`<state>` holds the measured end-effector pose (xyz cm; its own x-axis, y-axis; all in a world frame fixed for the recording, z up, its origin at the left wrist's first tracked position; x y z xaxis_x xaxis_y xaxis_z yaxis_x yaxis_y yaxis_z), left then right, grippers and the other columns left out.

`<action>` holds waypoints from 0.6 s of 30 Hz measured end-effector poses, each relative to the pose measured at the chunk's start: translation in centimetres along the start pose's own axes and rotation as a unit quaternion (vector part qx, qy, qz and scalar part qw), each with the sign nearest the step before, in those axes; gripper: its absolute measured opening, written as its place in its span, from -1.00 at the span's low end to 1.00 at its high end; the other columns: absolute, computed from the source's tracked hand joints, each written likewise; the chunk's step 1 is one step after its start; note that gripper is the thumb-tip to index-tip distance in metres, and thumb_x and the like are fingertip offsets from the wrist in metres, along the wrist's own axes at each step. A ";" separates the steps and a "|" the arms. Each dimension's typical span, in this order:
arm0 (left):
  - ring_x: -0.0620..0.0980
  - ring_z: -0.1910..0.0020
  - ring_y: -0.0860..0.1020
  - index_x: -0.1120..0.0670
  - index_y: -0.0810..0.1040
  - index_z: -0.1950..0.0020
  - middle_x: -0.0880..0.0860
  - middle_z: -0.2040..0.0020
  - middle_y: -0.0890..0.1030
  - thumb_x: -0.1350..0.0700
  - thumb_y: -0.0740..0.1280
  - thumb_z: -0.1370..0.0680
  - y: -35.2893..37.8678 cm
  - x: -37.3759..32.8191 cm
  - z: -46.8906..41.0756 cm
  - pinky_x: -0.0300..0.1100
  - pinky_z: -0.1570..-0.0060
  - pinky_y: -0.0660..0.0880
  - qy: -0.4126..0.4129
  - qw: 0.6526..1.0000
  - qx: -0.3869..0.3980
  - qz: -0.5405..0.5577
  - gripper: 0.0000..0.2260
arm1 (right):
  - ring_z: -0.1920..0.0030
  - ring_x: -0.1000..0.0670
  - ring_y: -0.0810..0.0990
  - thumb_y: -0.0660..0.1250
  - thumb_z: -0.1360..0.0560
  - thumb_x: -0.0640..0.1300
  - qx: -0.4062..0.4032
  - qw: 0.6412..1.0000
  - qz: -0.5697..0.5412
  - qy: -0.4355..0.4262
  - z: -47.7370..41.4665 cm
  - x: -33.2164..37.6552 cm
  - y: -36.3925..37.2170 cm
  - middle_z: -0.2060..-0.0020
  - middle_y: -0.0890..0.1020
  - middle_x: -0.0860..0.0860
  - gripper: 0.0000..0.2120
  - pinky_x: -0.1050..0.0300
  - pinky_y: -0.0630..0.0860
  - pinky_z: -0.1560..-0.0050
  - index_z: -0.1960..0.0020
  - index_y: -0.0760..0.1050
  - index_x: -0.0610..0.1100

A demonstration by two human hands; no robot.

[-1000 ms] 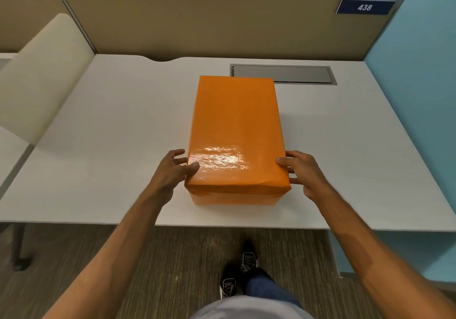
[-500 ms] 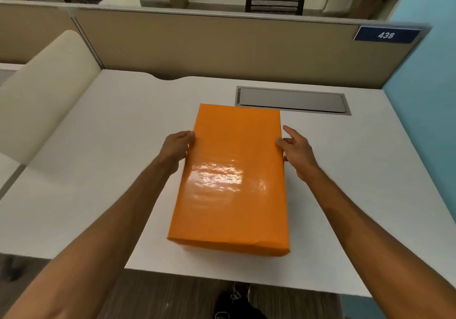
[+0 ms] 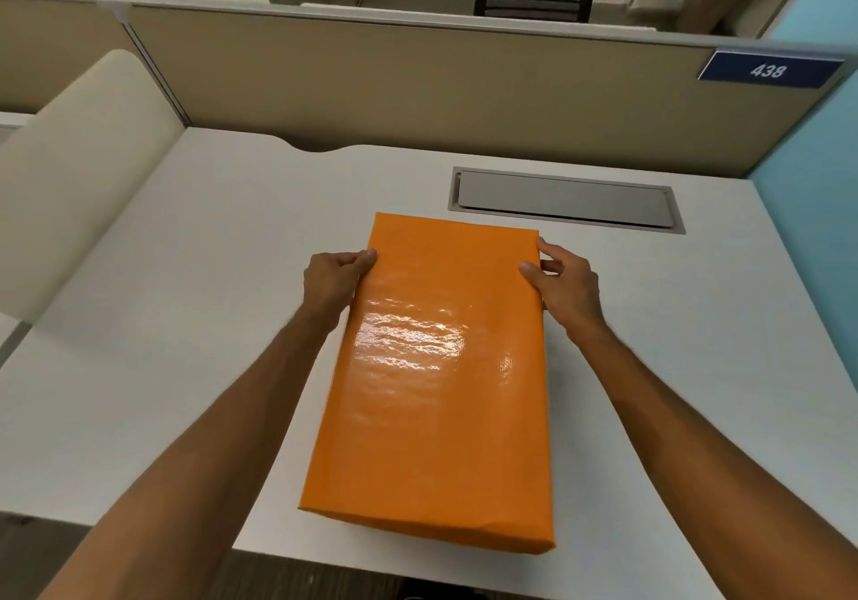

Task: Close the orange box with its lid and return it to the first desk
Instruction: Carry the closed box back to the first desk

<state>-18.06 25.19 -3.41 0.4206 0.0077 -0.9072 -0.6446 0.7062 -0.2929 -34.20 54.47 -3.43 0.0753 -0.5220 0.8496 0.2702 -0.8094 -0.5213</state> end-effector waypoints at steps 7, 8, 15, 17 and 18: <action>-0.11 0.20 0.62 0.18 0.66 -0.22 0.09 -0.02 0.69 -0.07 0.43 -0.52 0.2 0.4 -0.2 0.02 0.00 0.62 0.009 1.000 -0.010 -0.004 -0.60 | -0.28 -0.21 0.57 0.37 -0.56 0.01 0.006 1.000 0.006 0.005 -0.1 -0.3 0.3 -0.38 0.53 -0.14 -0.43 -0.25 0.55 -0.18 -0.52 0.33 -0.05; -0.09 0.19 0.62 0.18 0.65 -0.23 0.10 -0.04 0.69 -0.07 0.43 -0.52 0.1 0.3 -0.1 0.03 -0.01 0.61 0.008 1.000 -0.011 -0.004 -0.60 | -0.27 -0.20 0.57 0.36 -0.56 0.02 0.008 1.000 0.002 0.010 -0.1 -0.4 0.3 -0.37 0.54 -0.14 -0.43 -0.25 0.56 -0.18 -0.53 0.31 -0.03; 0.20 -0.21 0.58 0.15 0.56 -0.35 0.15 -0.27 0.62 -0.04 0.41 -0.54 -0.6 0.4 0.6 0.06 -0.09 0.55 -0.033 0.998 0.048 0.021 -0.56 | -0.26 -0.17 0.58 0.31 -0.59 0.08 0.032 0.997 -0.053 0.048 2.2 -0.8 0.0 -0.36 0.54 -0.13 -0.40 -0.21 0.58 -0.15 -0.57 0.20 0.07; 0.20 -0.28 0.55 0.16 0.48 -0.43 0.14 -0.33 0.57 0.00 0.38 -0.57 -1.1 1.1 2.0 0.06 -0.16 0.51 -0.037 0.996 0.073 0.024 -0.53 | -0.28 -0.17 0.56 0.33 -0.58 0.06 0.024 0.996 -0.069 0.059 4.0 -1.4 -0.4 -0.37 0.53 -0.13 -0.41 -0.23 0.59 -0.16 -0.56 0.24 0.03; 0.19 -0.29 0.54 0.16 0.45 -0.45 0.13 -0.33 0.56 0.01 0.38 -0.57 -1.5 1.7 2.9 0.07 -0.19 0.50 -0.034 0.996 0.083 0.022 -0.52 | -0.28 -0.17 0.56 0.34 -0.57 0.05 0.021 0.995 -0.079 0.065 5.2 -1.9 -0.7 -0.36 0.54 -0.12 -0.42 -0.21 0.60 -0.14 -0.55 0.28 0.01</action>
<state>-14.52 26.23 -3.58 0.4408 0.0854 -0.8935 -0.5514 0.8112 -0.1945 -29.55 57.38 -4.24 -0.0952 -0.4209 0.9021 0.3080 -0.8742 -0.3754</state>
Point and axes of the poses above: each hand's wrist, its own z-axis away from the middle knuckle, its own y-axis out of the palm, x = y × z, the point moved 5 cm from there along -z, towards the middle knuckle
